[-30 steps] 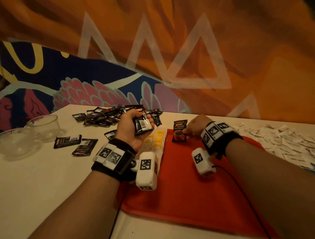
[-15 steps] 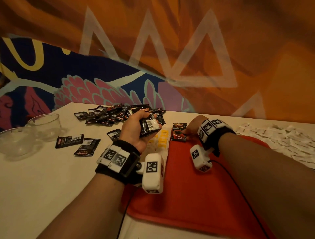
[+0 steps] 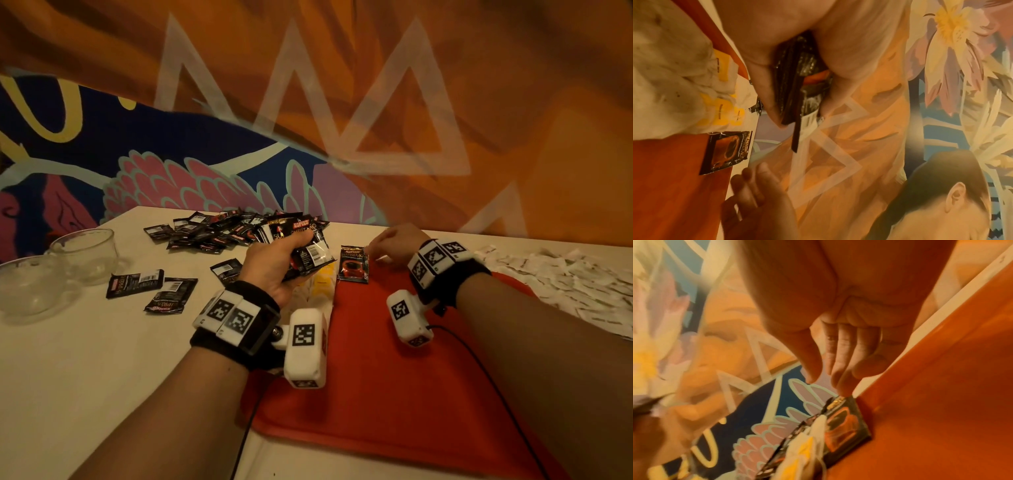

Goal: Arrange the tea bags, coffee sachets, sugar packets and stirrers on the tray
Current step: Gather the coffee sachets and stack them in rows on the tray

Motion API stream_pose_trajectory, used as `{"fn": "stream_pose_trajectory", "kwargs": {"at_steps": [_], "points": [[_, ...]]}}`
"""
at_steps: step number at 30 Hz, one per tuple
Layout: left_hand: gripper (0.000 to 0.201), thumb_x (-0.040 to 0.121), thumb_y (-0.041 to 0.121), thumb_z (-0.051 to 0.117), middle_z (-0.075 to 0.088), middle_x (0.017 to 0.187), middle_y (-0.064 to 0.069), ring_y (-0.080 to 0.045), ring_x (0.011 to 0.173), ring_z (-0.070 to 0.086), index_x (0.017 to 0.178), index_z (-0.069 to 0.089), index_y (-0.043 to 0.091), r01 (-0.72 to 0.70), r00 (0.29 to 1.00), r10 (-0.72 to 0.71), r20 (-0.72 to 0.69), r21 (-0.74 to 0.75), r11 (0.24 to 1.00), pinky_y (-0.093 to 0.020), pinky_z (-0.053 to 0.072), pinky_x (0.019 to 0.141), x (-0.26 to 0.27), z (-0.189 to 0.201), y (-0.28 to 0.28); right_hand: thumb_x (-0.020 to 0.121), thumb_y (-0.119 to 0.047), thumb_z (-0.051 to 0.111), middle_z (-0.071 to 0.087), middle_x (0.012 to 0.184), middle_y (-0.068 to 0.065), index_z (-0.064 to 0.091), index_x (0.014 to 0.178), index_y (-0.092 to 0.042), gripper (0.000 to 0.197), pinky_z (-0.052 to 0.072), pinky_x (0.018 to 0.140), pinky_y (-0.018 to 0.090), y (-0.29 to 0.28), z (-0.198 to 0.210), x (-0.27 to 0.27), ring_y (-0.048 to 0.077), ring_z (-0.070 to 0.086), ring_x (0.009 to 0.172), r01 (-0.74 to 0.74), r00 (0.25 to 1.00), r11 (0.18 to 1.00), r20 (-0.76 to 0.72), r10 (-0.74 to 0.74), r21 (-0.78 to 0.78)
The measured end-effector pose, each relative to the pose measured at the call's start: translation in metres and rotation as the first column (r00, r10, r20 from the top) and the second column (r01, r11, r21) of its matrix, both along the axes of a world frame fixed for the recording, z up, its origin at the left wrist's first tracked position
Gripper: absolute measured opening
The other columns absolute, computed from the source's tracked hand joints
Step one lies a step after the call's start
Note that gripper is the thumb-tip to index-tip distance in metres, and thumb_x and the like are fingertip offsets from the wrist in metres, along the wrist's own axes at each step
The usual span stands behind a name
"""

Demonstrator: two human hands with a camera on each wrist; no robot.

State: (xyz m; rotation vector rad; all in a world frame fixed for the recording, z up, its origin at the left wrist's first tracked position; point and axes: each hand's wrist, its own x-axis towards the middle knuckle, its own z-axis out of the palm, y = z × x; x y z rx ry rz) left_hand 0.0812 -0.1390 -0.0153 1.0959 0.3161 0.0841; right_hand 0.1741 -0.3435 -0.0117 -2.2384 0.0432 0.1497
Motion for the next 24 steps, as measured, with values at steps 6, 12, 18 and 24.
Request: {"fn": "stream_pose_trajectory", "kwargs": {"at_steps": [6, 12, 18, 24], "points": [[0.023, 0.084, 0.007, 0.076, 0.077, 0.082, -0.011, -0.022, 0.07, 0.076, 0.104, 0.07, 0.0, 0.048, 0.998, -0.048, 0.045, -0.002, 0.999, -0.028, 0.057, 0.053, -0.012, 0.007, -0.014, 0.08, -0.026, 0.079, 0.075, 0.096, 0.009, 0.07, 0.105, -0.008, 0.032, 0.055, 0.074, 0.028, 0.021, 0.019, -0.05, 0.017, 0.071, 0.083, -0.301, 0.952, 0.882, 0.062, 0.299, 0.362], [0.019, 0.088, 0.021, 0.074, 0.074, 0.076, -0.006, -0.016, 0.063, 0.071, 0.097, 0.072, 0.004, 0.013, 0.997, -0.019, 0.079, 0.086, 0.996, -0.025, 0.053, 0.05, -0.016, 0.008, -0.022, 0.074, -0.005, 0.082, 0.066, 0.069, 0.003, 0.064, 0.081, -0.011, 0.02, 0.052, 0.059, 0.029, 0.034, 0.014, -0.072, 0.016, 0.065, 0.062, -0.238, 0.95, 0.902, 0.279, 0.14, 0.36], [0.026, 0.084, 0.033, 0.077, 0.074, 0.082, -0.009, -0.02, 0.075, 0.072, 0.09, 0.071, 0.008, -0.037, 0.979, 0.006, 0.203, 0.151, 0.988, -0.036, 0.06, 0.071, -0.02, 0.012, -0.032, 0.078, -0.011, 0.073, 0.054, 0.068, -0.011, 0.061, 0.083, -0.02, 0.016, 0.036, 0.055, 0.01, 0.04, 0.018, -0.093, 0.001, 0.049, 0.059, -0.182, 0.709, 0.977, 0.674, 0.21, -0.112], [0.021, 0.09, 0.012, 0.07, 0.076, 0.096, -0.017, -0.026, 0.081, 0.076, 0.108, 0.071, 0.001, -0.076, 0.976, 0.074, 0.203, 0.003, 0.997, -0.031, 0.059, 0.06, -0.02, 0.014, -0.03, 0.076, -0.038, 0.081, 0.057, 0.093, -0.008, 0.072, 0.086, -0.024, 0.02, 0.038, 0.069, 0.013, 0.039, 0.014, -0.1, 0.005, 0.051, 0.081, -0.18, 0.702, 0.977, 0.681, 0.207, -0.112]]}}
